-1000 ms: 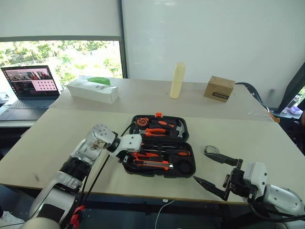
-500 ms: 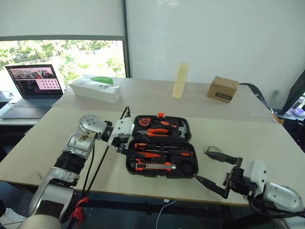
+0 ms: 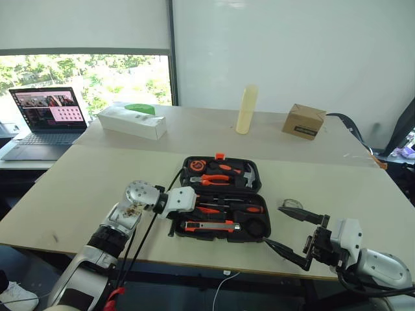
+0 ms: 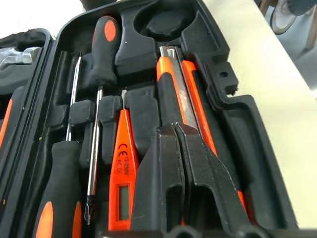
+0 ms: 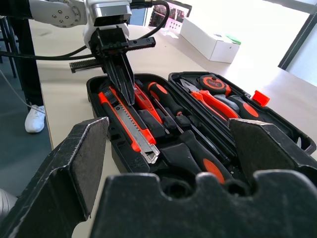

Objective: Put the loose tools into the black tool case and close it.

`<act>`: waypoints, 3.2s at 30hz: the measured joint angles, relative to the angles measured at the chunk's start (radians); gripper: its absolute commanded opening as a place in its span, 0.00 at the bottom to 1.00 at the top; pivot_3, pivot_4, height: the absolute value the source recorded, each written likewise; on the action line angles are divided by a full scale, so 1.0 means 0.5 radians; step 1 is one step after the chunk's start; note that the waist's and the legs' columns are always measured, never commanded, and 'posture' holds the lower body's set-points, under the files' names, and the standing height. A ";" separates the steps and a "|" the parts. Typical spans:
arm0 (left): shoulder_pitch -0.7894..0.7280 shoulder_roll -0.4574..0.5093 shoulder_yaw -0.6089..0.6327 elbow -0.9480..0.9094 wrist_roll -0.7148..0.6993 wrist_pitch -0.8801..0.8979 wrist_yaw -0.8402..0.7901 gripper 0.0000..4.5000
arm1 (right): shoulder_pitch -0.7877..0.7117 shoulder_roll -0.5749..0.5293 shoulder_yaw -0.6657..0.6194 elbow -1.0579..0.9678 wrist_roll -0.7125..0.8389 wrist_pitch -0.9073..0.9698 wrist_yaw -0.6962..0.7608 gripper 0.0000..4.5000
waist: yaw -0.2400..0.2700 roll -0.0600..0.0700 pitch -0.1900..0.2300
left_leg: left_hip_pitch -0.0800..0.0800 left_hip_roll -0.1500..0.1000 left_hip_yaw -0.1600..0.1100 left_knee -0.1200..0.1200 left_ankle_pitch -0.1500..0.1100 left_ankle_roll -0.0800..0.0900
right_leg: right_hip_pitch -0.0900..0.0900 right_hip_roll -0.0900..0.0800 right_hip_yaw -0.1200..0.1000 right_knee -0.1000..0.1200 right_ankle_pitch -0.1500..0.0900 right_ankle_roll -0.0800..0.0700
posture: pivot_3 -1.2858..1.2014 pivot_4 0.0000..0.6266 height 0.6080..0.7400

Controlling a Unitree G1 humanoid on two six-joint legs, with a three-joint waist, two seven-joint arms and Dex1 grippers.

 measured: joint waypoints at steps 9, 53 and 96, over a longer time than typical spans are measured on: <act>0.012 0.013 -0.054 -0.022 0.036 0.002 0.040 0.02 | 0.021 0.000 0.000 -0.004 0.000 0.000 -0.008 1.00 | 0.000 0.004 -0.003 | 0.004 -0.001 0.000 0.000 0.000 0.000 | 0.004 -0.001 0.000 0.000 0.000 0.000 | 0.52 0.24 1.00; 0.529 0.280 0.799 -0.151 -0.775 0.316 -0.061 0.99 | -1.462 -0.794 0.878 0.763 -0.496 1.662 -0.096 1.00 | -0.025 0.014 -0.006 | -0.029 -0.002 0.003 -0.003 0.003 0.005 | -0.029 -0.003 -0.001 -0.005 0.005 0.000 | 0.52 0.24 1.00; 0.631 0.280 0.635 -0.391 -0.779 0.166 -0.299 1.00 | -1.563 -0.705 1.289 0.224 -0.629 1.612 0.509 0.22 | -0.005 0.015 -0.005 | -0.035 -0.005 0.002 0.016 0.001 0.009 | -0.030 -0.008 -0.003 0.001 0.009 0.007 | 0.52 0.24 1.00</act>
